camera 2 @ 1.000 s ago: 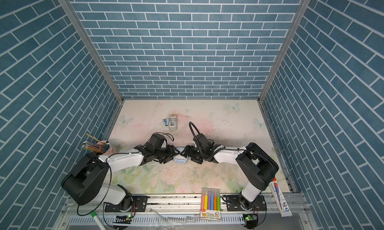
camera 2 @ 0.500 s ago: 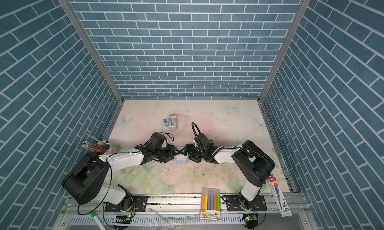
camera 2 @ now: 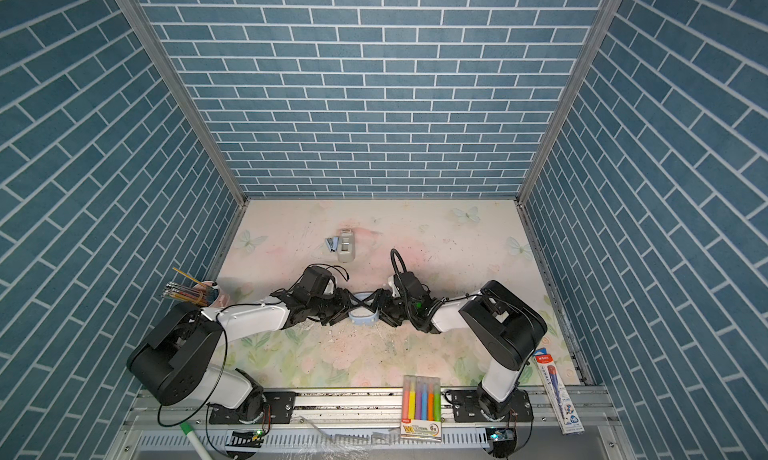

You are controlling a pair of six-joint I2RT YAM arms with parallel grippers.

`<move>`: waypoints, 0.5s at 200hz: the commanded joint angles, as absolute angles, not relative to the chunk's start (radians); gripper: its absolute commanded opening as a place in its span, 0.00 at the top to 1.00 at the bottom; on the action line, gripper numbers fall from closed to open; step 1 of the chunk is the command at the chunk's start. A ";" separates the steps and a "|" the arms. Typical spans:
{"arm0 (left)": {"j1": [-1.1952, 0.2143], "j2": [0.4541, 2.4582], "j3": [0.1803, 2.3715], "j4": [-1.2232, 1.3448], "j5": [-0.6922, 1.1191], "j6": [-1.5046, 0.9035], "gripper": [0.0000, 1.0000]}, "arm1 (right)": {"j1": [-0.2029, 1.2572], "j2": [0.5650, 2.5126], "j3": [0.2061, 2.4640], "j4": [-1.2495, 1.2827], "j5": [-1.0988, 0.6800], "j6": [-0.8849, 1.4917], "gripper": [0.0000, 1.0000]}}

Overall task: Insert the battery into the alarm
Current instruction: Adjust the alarm at the center of the board.

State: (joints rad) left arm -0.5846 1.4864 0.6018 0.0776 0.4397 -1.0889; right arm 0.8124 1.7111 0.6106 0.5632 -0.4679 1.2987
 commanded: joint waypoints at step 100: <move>-0.592 1.523 0.596 0.120 0.453 -1.124 0.45 | 0.819 1.568 0.617 0.514 -0.436 1.231 0.64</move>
